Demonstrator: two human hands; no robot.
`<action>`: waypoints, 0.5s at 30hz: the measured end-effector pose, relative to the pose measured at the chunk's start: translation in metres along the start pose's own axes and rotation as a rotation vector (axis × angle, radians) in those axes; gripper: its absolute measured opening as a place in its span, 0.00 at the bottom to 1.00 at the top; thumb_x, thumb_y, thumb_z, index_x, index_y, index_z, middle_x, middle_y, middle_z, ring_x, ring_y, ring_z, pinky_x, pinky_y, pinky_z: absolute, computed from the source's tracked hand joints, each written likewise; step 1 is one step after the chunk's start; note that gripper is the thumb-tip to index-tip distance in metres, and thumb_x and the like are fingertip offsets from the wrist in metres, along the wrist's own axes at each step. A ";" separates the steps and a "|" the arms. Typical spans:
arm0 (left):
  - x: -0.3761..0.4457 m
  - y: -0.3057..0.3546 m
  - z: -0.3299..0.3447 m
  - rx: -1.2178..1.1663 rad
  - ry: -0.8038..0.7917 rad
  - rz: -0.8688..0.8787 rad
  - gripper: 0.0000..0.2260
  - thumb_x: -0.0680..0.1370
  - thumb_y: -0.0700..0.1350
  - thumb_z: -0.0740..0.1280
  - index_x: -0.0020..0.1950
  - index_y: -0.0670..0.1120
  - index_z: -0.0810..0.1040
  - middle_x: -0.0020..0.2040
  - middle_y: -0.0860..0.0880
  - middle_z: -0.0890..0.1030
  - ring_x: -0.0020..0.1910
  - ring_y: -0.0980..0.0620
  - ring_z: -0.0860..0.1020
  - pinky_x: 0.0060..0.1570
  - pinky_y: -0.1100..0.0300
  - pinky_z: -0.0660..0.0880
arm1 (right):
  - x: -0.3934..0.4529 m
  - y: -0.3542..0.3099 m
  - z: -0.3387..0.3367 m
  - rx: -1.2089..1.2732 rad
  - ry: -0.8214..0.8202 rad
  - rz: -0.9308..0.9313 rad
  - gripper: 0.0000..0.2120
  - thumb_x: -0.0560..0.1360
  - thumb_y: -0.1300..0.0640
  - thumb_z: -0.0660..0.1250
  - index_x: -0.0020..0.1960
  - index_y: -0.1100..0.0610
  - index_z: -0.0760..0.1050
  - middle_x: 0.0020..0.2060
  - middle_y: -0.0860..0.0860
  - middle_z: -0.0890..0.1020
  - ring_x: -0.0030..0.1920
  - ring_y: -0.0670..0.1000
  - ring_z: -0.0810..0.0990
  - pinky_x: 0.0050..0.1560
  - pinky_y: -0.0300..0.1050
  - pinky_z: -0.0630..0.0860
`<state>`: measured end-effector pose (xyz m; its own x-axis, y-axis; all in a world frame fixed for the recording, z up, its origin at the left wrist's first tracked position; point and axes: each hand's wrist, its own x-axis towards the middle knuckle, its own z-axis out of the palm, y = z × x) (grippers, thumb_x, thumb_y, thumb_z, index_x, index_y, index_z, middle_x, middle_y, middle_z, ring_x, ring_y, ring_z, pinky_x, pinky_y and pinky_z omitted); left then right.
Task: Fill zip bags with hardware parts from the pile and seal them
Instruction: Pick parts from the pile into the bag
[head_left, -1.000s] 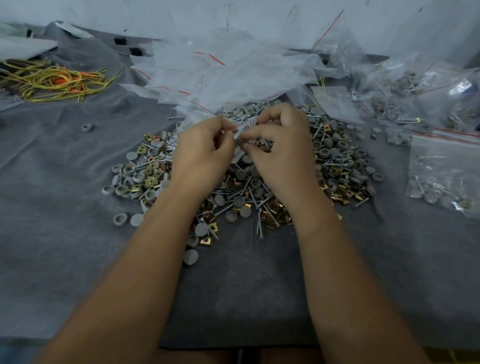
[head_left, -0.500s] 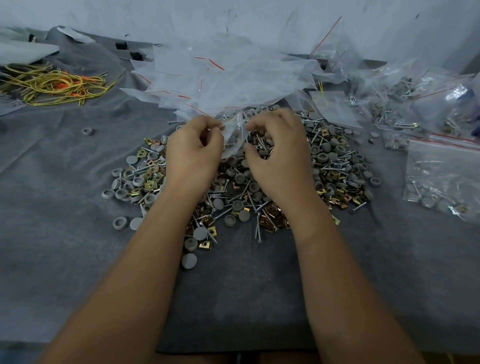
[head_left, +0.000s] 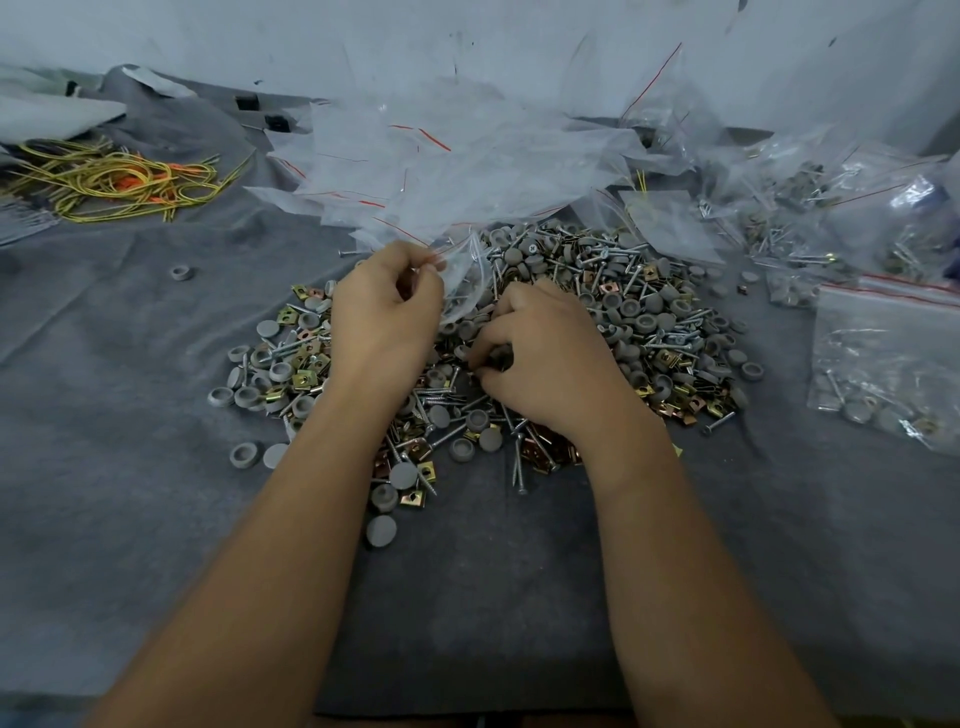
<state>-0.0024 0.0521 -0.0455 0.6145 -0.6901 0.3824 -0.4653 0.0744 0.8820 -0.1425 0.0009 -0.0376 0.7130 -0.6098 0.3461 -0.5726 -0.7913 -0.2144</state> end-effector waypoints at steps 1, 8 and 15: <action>0.000 0.000 0.000 0.002 -0.001 -0.001 0.08 0.79 0.43 0.62 0.50 0.51 0.80 0.24 0.60 0.72 0.22 0.60 0.65 0.23 0.67 0.62 | 0.000 0.000 0.000 -0.009 -0.005 0.007 0.06 0.70 0.54 0.73 0.46 0.48 0.84 0.43 0.46 0.70 0.52 0.50 0.67 0.48 0.41 0.57; -0.001 0.000 0.000 -0.005 -0.013 -0.002 0.08 0.79 0.42 0.62 0.49 0.50 0.80 0.23 0.59 0.70 0.21 0.60 0.65 0.22 0.67 0.62 | -0.002 0.002 0.001 -0.060 -0.001 0.015 0.05 0.71 0.49 0.71 0.46 0.46 0.84 0.43 0.46 0.69 0.49 0.47 0.63 0.51 0.43 0.59; -0.001 0.000 0.001 0.001 -0.019 -0.001 0.08 0.79 0.43 0.62 0.47 0.52 0.79 0.23 0.60 0.71 0.21 0.60 0.65 0.21 0.66 0.63 | -0.001 0.002 -0.001 -0.014 -0.039 0.028 0.10 0.68 0.42 0.74 0.45 0.47 0.83 0.45 0.48 0.71 0.52 0.50 0.66 0.51 0.43 0.59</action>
<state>-0.0034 0.0523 -0.0456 0.6024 -0.7039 0.3763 -0.4656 0.0730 0.8820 -0.1443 0.0001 -0.0378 0.7118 -0.6331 0.3042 -0.5978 -0.7734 -0.2107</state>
